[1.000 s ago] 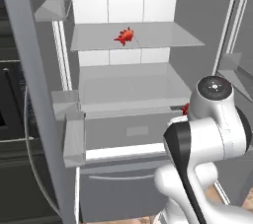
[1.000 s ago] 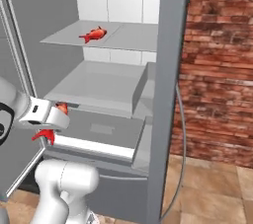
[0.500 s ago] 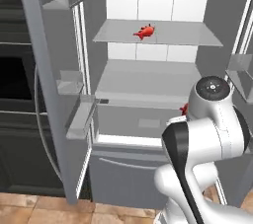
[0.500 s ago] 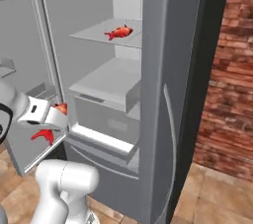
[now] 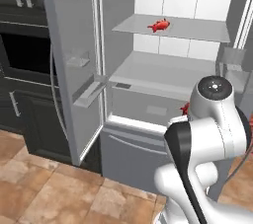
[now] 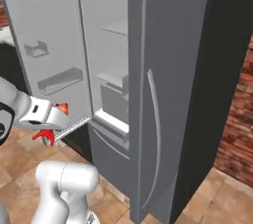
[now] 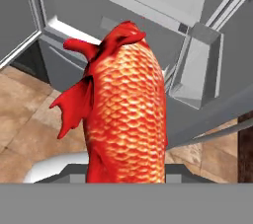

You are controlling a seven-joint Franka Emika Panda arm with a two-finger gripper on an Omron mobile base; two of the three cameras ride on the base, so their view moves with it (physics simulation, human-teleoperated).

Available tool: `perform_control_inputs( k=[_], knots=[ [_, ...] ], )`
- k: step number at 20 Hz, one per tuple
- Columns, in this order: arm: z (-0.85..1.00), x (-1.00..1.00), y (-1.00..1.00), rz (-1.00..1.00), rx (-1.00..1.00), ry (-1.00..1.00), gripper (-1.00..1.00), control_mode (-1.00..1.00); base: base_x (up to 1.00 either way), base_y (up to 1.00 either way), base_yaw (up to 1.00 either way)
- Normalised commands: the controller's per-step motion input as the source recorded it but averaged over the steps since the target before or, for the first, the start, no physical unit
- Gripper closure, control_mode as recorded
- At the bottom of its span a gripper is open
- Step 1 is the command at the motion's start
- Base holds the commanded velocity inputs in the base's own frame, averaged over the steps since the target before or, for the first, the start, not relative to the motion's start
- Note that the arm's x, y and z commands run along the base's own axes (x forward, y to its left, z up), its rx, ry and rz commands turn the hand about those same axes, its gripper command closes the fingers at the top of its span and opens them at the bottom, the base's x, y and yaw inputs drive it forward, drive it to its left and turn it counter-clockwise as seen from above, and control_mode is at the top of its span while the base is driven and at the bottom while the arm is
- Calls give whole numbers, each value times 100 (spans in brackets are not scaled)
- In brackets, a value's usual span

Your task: Gather the lemon wedge and lemon from the fridge and place them on a tray on the dining counter. Then gather the fishs from the fridge and place them on the other tray.

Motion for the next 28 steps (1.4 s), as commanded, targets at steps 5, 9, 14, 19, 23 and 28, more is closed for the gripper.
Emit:
perform_control_inputs(
  k=[5,9,14,19,23,28],
  knots=[
    [0,0,0,0,0,0,100,100,-74,-16,46],
    [0,0,0,0,0,0,100,100,-78,-21,49],
    [0,0,0,0,0,0,100,100,-87,-9,48],
    [0,0,0,0,0,0,100,100,-97,0,40],
    [0,0,0,0,0,0,100,100,-98,13,31],
    [0,0,0,0,0,0,100,100,-86,38,25]
  ],
)
